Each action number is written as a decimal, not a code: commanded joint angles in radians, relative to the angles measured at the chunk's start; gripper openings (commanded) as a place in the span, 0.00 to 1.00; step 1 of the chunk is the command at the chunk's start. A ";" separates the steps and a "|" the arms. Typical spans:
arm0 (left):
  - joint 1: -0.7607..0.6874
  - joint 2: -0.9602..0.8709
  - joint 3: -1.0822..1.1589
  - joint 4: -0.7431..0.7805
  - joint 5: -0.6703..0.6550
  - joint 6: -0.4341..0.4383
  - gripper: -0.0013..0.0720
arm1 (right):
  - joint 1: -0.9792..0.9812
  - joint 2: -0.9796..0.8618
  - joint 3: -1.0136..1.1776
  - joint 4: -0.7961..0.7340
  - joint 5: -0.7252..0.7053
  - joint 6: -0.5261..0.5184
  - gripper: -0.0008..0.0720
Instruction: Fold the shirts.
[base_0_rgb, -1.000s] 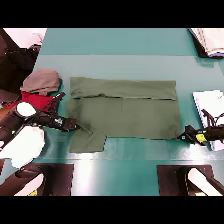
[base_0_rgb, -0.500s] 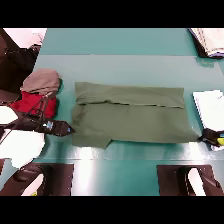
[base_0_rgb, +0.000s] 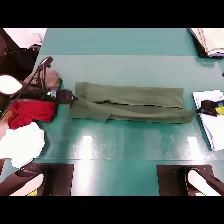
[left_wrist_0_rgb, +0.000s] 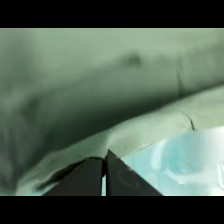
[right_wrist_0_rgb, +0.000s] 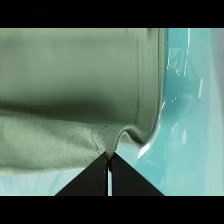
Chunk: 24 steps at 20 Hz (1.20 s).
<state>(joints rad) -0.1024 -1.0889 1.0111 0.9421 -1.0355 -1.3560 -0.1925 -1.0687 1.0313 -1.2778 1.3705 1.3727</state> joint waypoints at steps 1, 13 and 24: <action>0.000 -0.192 0.125 0.000 0.123 0.052 0.06 | 0.068 -0.195 0.132 0.003 -0.096 0.038 0.03; 0.003 -0.352 0.272 0.001 0.228 0.021 0.85 | 0.027 -0.525 0.473 0.303 -0.251 0.058 0.78; -0.023 -0.354 0.328 -0.005 -0.046 0.047 0.07 | -0.167 -0.576 0.245 0.338 0.034 -0.201 0.91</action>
<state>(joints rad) -0.1146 -1.4418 1.3415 0.9371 -1.0561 -1.3151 -0.3317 -1.6161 1.3567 -0.9962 1.3926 1.2537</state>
